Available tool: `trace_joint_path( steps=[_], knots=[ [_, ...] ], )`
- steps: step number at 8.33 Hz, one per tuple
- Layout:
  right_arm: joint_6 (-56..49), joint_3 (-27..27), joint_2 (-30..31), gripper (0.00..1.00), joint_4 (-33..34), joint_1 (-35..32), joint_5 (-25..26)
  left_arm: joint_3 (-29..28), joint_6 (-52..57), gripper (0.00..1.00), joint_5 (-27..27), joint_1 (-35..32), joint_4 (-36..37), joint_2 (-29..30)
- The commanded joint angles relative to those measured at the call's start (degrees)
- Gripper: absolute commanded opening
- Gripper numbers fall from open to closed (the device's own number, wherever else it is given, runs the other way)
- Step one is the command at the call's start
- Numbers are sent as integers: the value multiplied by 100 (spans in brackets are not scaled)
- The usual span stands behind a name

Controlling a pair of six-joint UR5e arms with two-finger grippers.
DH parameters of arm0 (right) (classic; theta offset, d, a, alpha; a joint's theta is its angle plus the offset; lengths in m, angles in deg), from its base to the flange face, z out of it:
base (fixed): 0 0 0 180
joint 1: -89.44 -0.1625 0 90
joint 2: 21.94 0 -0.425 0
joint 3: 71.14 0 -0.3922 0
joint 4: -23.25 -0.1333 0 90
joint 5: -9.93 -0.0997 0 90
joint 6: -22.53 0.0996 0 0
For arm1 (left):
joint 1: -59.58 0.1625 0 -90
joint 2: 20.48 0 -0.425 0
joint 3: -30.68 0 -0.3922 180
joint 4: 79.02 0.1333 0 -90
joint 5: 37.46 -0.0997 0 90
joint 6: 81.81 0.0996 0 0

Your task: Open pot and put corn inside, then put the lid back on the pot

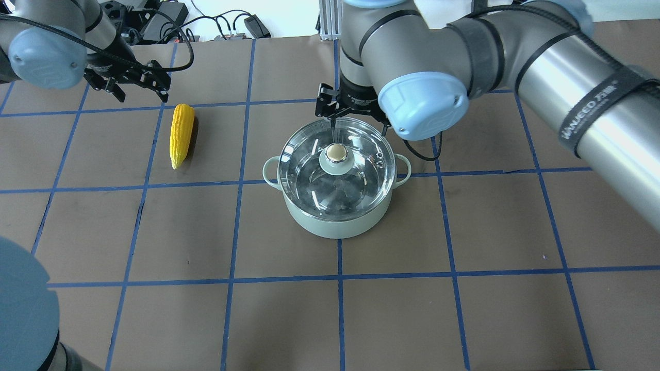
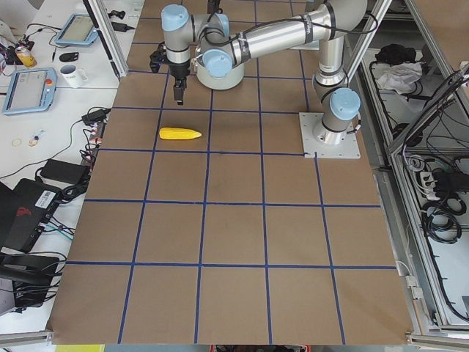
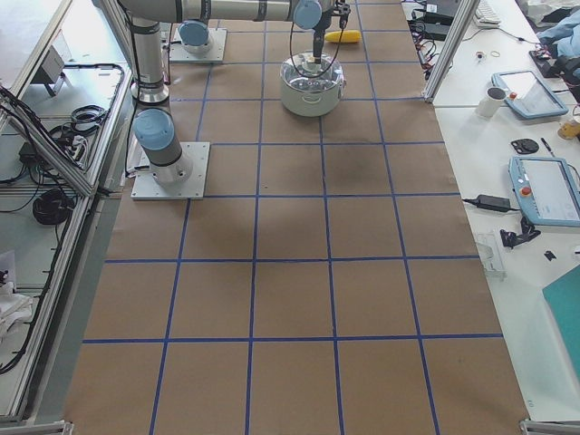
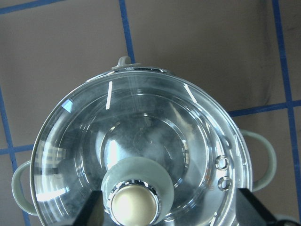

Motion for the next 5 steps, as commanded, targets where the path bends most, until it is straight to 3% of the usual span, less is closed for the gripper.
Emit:
trace_joint_path(
  steps=[1, 4, 5],
  knots=[
    [77, -47, -372, 100, 208, -271, -8, -9, 12, 100, 20, 41, 680, 793],
    [77, -47, -540, 100, 296, -271, -166, -26, 3, 100, 151, 41, 1028, 1330],
    [51, -47, -549, 88, 366, -271, -166, -27, 12, 100, 152, 41, 1176, 1444]
  ],
)
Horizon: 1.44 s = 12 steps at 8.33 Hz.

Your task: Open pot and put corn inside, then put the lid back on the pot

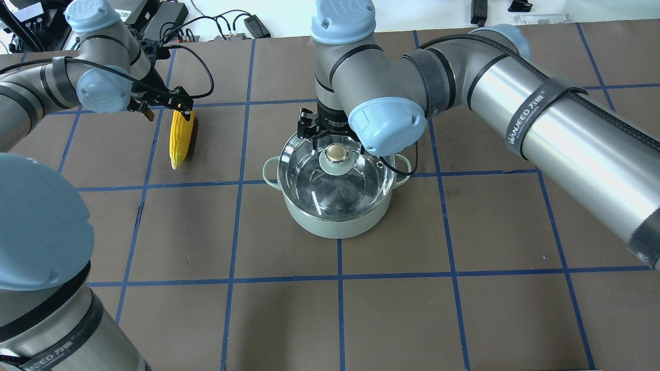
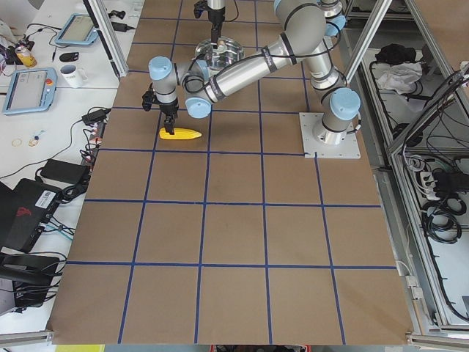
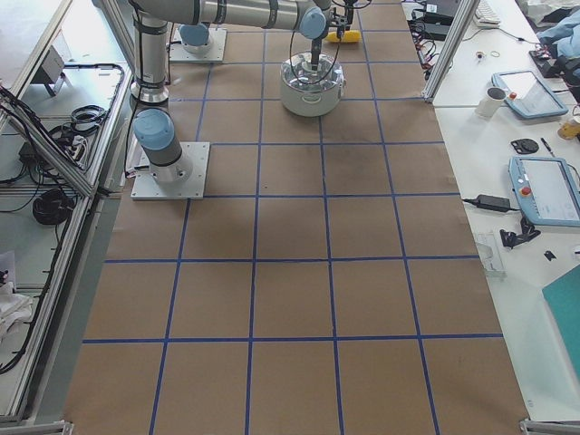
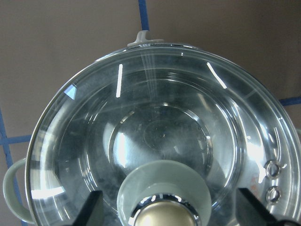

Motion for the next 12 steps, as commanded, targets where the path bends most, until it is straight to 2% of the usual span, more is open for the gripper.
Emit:
trace_joint_path(
  steps=[1, 2, 3, 4, 6, 8, 10, 12],
  knots=[
    [-53, -1, -50, 71, 115, -4, -60, 2, 8, 100, 46, 1, 347, 376],
    [-62, -1, -76, 59, 106, -4, -60, 2, -1, 100, 46, 1, 349, 447],
    [-88, -1, -76, 47, 114, -4, -60, -6, -1, 93, 46, 1, 401, 517],
    [-88, -1, -76, 35, 115, -4, -60, -6, -44, 66, 46, 1, 462, 570],
    [-88, -1, -76, 32, 115, -4, -51, -6, -53, 0, 37, 1, 454, 579],
    [-88, 69, -42, 31, 106, -4, -51, -6, -71, 0, -33, 1, 376, 396],
    [-140, 218, 63, 32, 80, 57, -34, -6, -411, 0, -51, -8, -263, -130],
    [-507, 262, 273, 32, 36, 424, -69, 2, -973, 0, -25, -235, -748, -623]
  ],
)
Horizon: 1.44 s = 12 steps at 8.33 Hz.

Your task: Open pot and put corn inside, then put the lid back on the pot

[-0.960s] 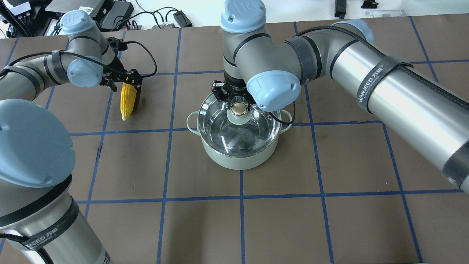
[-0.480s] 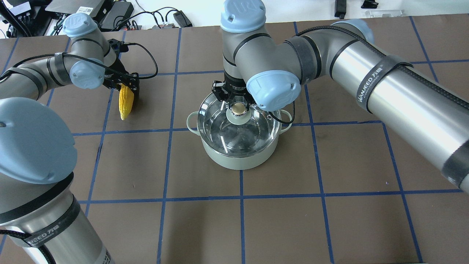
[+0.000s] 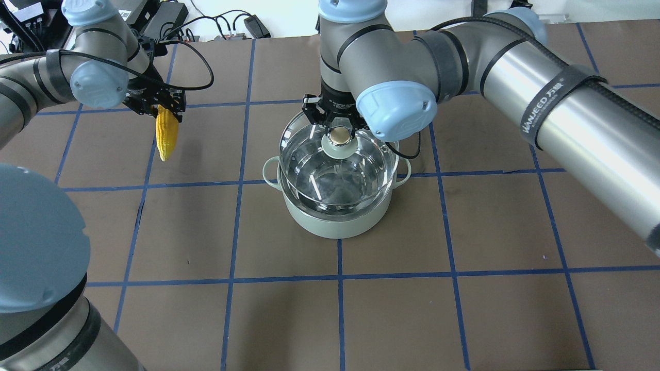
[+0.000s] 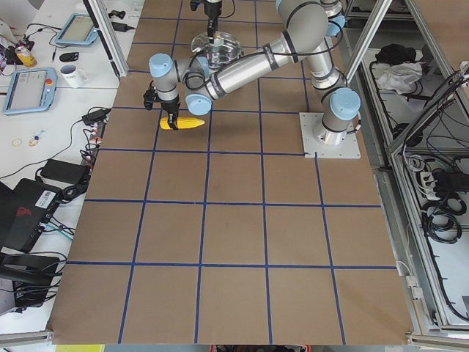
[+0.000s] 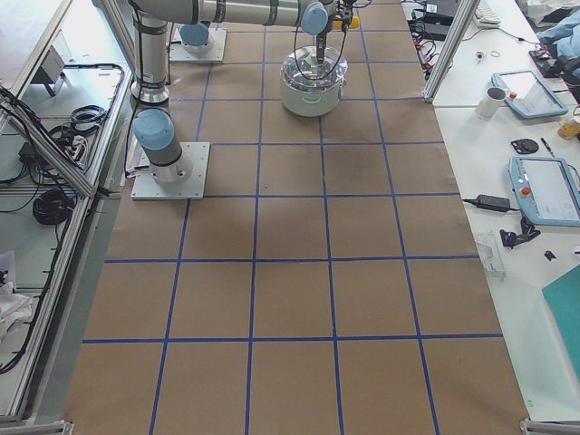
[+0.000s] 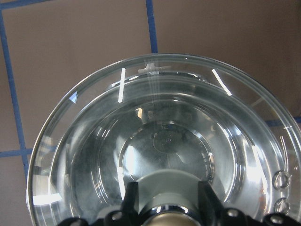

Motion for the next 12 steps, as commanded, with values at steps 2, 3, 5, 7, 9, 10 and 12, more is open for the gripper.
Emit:
trace_joint_path(
  steps=[2, 3, 5, 7, 9, 10, 12],
  knots=[
    [-1140, 59, 572, 33, -540, 1161, -417, 15, -1308, 0, 0, -922, -505, -848],
    [-1911, 59, 714, 33, -874, 1618, -418, 6, -1730, 0, 0, -1283, -522, -972],
    [-3144, 94, 899, 33, -1254, 2305, -130, 23, -2339, 0, 17, -1881, -549, -1165],
    [-3264, 85, 1301, 31, -1919, 2405, 179, 41, -2875, 0, -9, -2714, -575, -1245],
    [-3185, 15, 1785, 30, -2545, 2396, 100, 76, -3158, 0, 87, -3157, -531, -1176],
    [-3193, -46, 1883, 29, -2582, 2396, 91, 102, -3158, 0, 105, -3202, -584, -1149],
    [-3202, -100, 1919, 29, -2574, 2405, 170, 470, -3141, 0, 263, -3281, -541, -1070]
  ],
)
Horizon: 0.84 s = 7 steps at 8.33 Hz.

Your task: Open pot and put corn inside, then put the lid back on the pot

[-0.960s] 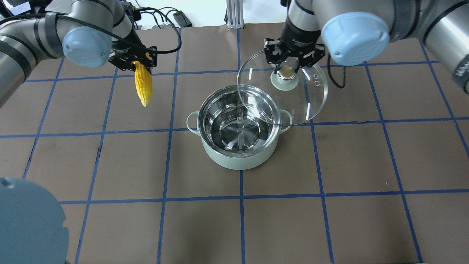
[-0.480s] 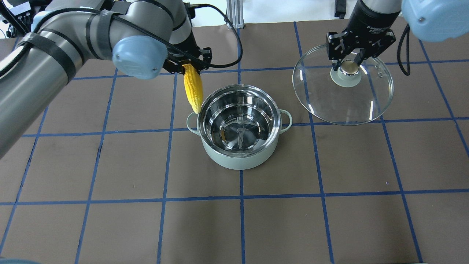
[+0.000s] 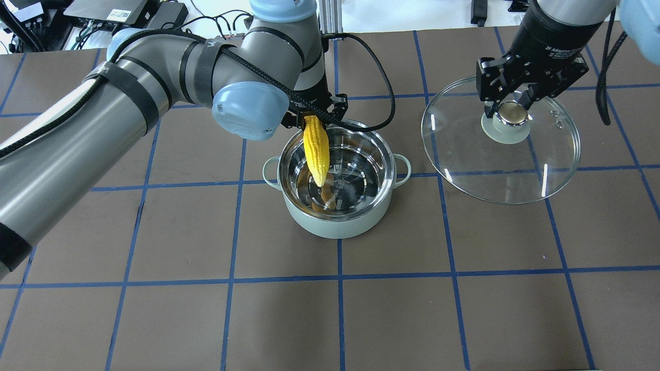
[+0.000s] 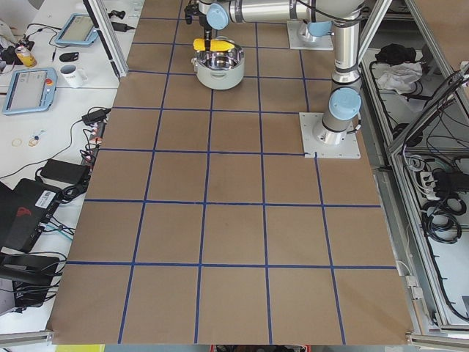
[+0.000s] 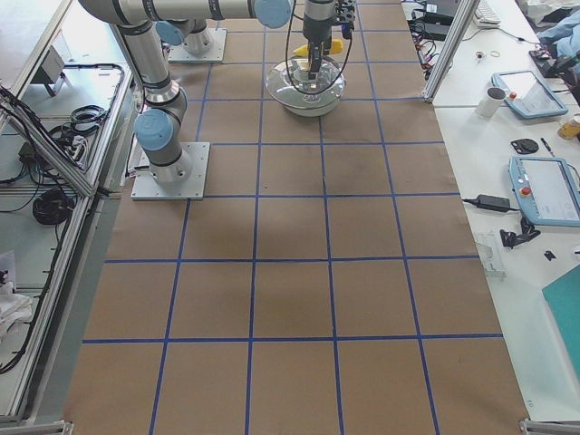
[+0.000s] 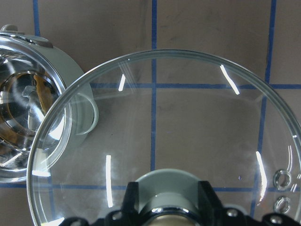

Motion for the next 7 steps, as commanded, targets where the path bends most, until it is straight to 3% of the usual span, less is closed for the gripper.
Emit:
trace_joint_path(
  steps=[1, 3, 5, 6, 7],
  knots=[
    [4, -57, 78, 29, -33, 9, 36, 301, -5, 0, 102, -92, 95, 199],
    [4, -57, 70, 28, -33, 0, 53, 328, 22, 0, 111, -162, 87, 358],
    [13, -57, 61, 21, -24, 0, 53, 319, -5, 0, 111, -250, 104, 376],
    [13, -57, 61, 15, -7, 0, 62, 310, 13, 20, 102, -268, 113, 394],
    [13, -57, 70, 3, -7, 0, 70, 310, 56, 53, 102, -285, 157, 403]
  ],
)
